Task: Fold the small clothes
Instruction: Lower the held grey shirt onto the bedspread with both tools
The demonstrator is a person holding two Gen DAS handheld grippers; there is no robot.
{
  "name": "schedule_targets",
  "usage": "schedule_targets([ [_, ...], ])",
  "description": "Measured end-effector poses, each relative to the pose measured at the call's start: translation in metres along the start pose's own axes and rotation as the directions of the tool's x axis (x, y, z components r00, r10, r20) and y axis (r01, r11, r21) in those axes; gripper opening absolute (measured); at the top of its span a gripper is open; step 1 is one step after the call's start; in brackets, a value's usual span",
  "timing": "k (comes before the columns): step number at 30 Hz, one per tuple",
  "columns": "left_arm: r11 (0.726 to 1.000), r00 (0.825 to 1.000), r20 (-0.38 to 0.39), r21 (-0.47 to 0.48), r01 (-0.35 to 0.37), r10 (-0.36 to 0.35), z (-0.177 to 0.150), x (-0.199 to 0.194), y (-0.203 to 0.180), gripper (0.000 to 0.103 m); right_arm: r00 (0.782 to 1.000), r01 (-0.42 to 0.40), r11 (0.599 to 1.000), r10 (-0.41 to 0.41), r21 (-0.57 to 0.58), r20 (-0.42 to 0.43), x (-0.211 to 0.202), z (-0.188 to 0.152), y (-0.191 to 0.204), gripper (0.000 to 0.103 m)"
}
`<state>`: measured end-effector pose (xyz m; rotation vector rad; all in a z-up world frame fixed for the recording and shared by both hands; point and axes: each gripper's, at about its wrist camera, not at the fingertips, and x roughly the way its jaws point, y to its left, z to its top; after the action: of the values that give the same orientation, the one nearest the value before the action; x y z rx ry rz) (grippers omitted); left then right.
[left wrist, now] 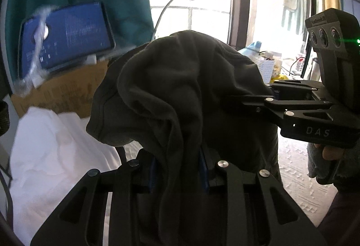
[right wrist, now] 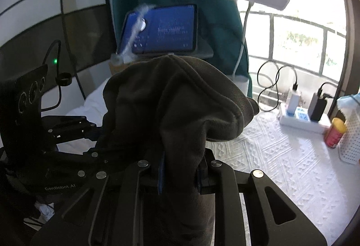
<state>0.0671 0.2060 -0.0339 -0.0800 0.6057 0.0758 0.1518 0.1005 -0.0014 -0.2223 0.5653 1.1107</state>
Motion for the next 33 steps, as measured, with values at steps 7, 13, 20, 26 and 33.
schedule_targets([
  [7, 0.999, 0.998, -0.054, -0.036, 0.02, -0.022, -0.005, 0.028, 0.015, 0.029, 0.998, 0.003, 0.999, 0.0, 0.039, -0.068, 0.037, -0.011, -0.018, 0.022],
  [13, 0.997, 0.992, -0.124, -0.08, 0.013, -0.023, -0.011, 0.056, 0.027, 0.029, 0.993, 0.003, 0.997, 0.006, 0.071, -0.119, 0.064, -0.018, -0.029, 0.022],
  [20, 0.99, 0.977, -0.205, -0.142, 0.024, -0.053, -0.016, 0.075, 0.041, 0.032, 0.981, 0.01, 0.987, 0.021, 0.158, -0.195, 0.093, -0.033, -0.053, 0.022],
  [26, 0.981, 0.963, -0.257, -0.189, 0.032, -0.081, -0.012, 0.089, 0.049, 0.036, 0.969, 0.015, 0.974, 0.041, 0.225, -0.242, 0.106, -0.04, -0.074, 0.034],
  [33, 0.979, 0.964, -0.263, -0.204, -0.009, -0.046, 0.003, 0.101, 0.066, 0.045, 0.967, 0.015, 0.968, 0.05, 0.25, -0.251, 0.114, -0.034, -0.095, 0.048],
])
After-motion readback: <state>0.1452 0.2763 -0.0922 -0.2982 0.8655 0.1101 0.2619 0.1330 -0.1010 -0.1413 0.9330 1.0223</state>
